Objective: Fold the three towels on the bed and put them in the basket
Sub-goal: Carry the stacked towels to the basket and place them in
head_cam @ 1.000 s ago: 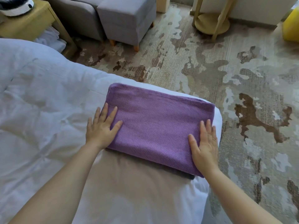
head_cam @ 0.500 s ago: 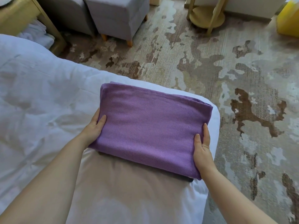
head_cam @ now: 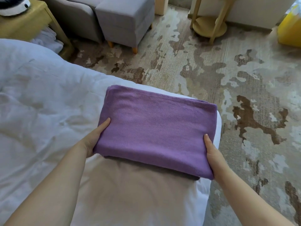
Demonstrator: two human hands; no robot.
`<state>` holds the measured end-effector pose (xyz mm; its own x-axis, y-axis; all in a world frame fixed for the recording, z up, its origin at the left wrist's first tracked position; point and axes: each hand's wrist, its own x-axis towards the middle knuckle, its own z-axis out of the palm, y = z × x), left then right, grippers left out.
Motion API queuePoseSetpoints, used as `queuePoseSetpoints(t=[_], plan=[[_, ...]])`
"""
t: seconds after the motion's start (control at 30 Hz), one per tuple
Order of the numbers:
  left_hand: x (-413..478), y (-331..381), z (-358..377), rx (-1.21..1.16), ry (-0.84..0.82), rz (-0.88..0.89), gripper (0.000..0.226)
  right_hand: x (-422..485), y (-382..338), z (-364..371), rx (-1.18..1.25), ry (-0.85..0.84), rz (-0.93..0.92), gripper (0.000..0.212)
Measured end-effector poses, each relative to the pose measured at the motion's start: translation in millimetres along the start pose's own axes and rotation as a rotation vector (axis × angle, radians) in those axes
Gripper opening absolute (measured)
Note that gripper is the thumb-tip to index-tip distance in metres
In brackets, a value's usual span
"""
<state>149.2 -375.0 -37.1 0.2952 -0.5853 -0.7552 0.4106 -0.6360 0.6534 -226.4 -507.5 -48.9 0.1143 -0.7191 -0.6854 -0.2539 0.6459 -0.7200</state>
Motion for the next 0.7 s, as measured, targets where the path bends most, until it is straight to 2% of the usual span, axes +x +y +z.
queuePoseSetpoints(t=[0.07,0.27,0.43,0.53,0.7], plan=[[-19,0,3,-0.033,-0.007,0.009,0.08,-12,-11,-8,0.006,0.015,0.01,0.063],[-100,5,19,-0.065,0.015,0.035,0.084,-62,-54,-41,-0.044,0.025,-0.034,0.062],[-172,27,50,-0.069,0.008,0.162,0.084,-121,-88,-81,0.106,-0.047,-0.115,0.04],[-206,39,75,-0.057,-0.013,0.222,0.085,-150,-100,-116,0.188,-0.111,-0.148,0.041],[-250,60,131,-0.025,-0.015,0.269,0.077,-186,-124,-174,0.257,-0.101,-0.184,0.042]])
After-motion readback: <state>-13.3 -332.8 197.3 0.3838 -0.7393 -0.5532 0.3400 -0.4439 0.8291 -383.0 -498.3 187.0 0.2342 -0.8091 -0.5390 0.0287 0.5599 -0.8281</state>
